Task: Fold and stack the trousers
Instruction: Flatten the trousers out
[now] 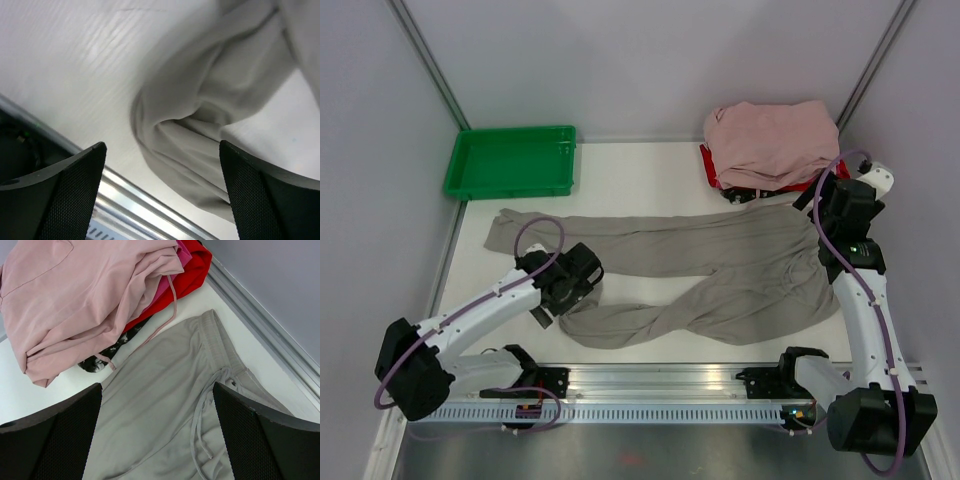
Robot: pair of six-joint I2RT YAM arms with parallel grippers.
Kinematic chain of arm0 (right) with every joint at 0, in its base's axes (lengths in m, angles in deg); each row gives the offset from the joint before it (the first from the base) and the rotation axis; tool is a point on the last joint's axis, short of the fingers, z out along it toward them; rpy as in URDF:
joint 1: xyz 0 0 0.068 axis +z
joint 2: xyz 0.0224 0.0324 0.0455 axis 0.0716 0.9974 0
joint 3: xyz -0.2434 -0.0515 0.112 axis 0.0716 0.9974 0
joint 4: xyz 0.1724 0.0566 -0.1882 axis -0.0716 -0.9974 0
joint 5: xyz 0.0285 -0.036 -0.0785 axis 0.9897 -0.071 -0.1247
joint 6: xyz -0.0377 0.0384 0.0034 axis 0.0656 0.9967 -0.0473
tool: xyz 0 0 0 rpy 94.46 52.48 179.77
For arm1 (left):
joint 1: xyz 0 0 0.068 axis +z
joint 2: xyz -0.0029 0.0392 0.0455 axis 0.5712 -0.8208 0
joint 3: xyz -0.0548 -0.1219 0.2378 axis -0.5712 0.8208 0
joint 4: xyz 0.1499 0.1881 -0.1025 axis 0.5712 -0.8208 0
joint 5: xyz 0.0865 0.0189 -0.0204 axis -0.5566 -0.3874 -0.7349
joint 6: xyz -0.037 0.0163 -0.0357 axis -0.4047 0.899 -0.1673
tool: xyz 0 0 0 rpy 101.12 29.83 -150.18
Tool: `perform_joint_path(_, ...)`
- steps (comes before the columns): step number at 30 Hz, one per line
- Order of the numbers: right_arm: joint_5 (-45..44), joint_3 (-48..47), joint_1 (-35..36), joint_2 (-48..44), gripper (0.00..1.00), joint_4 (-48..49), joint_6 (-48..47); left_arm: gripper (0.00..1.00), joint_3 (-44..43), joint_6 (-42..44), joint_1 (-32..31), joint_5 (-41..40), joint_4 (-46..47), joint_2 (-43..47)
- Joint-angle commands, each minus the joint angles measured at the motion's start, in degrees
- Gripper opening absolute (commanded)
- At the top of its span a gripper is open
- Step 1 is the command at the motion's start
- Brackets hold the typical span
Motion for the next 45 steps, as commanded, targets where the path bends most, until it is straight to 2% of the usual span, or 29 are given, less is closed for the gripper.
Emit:
perform_joint_path(1, -0.3, -0.5, 0.3, -0.1, 0.98, 0.5, 0.1, 0.98, 0.4, 17.5, 3.1, -6.2, 14.7, 1.2)
perform_joint_path(2, 0.0, -0.5, 0.4, 0.2, 0.98, 0.4, 0.2, 0.97, 0.7, 21.0, 5.1, -6.3, 17.5, 1.2)
perform_joint_path(3, 0.2, -0.5, 0.3, 0.3, 0.98, 0.3, 0.3, 0.96, 2.3, 30.7, 10.0, -3.3, 25.4, 1.3)
perform_joint_path(5, 0.4, -0.5, 0.4, 0.7, 0.98, 0.3, 0.6, 0.93, 4.1, 38.4, 15.0, 0.4, 32.2, 0.8)
perform_joint_path(6, 0.5, -0.4, 0.4, 1.0, 0.98, 0.5, 0.7, 0.92, 5.6, 44.6, 19.5, 4.3, 37.6, -0.4)
perform_joint_path(7, 0.5, -0.4, 0.4, 1.1, 0.98, 0.5, 0.8, 0.91, 5.9, 47.1, 21.1, 5.4, 38.9, -1.3)
perform_joint_path(11, 0.6, -1.0, 0.4, 1.7, 0.98, 0.3, 1.1, 0.89, 4.9, 55.4, 23.8, 7.5, 41.1, -7.0)
perform_joint_path(12, 0.5, -1.1, 0.3, 1.9, 0.98, 0.5, 1.2, 0.89, 5.0, 57.9, 23.8, 10.4, 41.8, -8.7)
perform_joint_path(15, 0.5, -1.2, 0.3, 2.5, 0.98, 0.1, 1.5, 0.88, 6.4, 59.3, 23.8, 14.5, 45.1, -10.0)
perform_joint_path(18, 0.5, -1.4, 0.4, 2.9, 0.98, -0.3, 1.8, 0.79, 7.2, 58.1, 24.3, 13.8, 46.3, -11.5)
perform_joint_path(21, 0.2, -1.4, 0.3, 2.9, 0.98, -0.5, 1.5, 0.77, 6.9, 58.1, 24.7, 14.8, 47.2, -13.0)
perform_joint_path(24, -0.2, -1.9, 0.3, 3.0, 0.98, -1.0, 1.3, 0.59, 6.0, 57.8, 24.7, 15.1, 46.3, -15.5)
perform_joint_path(25, -0.3, -1.9, 0.3, 3.0, 0.98, -1.0, 1.3, 0.5, 5.6, 57.6, 24.6, 14.8, 45.5, -16.2)
perform_joint_path(27, -0.9, -2.0, 0.3, 3.0, 0.98, -1.1, 1.1, 0.48, 5.4, 57.4, 24.6, 14.5, 43.5, -17.0)
perform_joint_path(30, -1.3, -1.8, 0.3, 3.0, 0.98, -1.1, 1.2, 0.39, 5.7, 57.4, 24.6, 14.2, 41.2, -15.3)
perform_joint_path(32, -1.3, -1.4, 0.3, 3.1, 0.98, -1.0, 1.4, 0.21, 5.7, 55.7, 24.7, 11.9, 39.5, -13.8)
perform_joint_path(33, -1.2, -1.2, 0.4, 3.1, 0.98, -1.0, 1.5, 0.09, 5.7, 54.3, 24.6, 10.4, 36.6, -12.0)
perform_joint_path(34, -1.1, -0.8, 0.3, 3.1, 0.98, -1.0, 1.6, 0.03, 5.6, 52.4, 24.8, 8.6, 34.7, -11.0)
perform_joint_path(36, -0.9, -0.4, 0.3, 3.0, 0.98, -1.3, 2.0, 0.02, 5.5, 45.1, 24.8, 3.1, 29.9, -7.7)
perform_joint_path(37, -1.0, 0.1, 0.3, 2.9, 0.98, -1.3, 2.2, 0.02, 5.6, 41.2, 24.8, 1.1, 23.7, -6.4)
perform_joint_path(38, -0.9, 0.3, 0.4, 2.9, 0.98, -1.3, 2.2, 0.02, 6.0, 33.0, 24.9, -2.3, 20.5, -5.2)
perform_joint_path(43, -0.9, 0.8, 0.3, 3.3, 0.98, -1.7, 2.4, 0.02, 8.1, 18.3, 28.9, -3.6, 9.9, 1.6)
perform_joint_path(45, -0.8, 0.9, 0.4, 3.6, 0.98, -2.0, 2.8, 0.06, 7.8, 13.0, 31.8, -4.1, 4.7, 2.3)
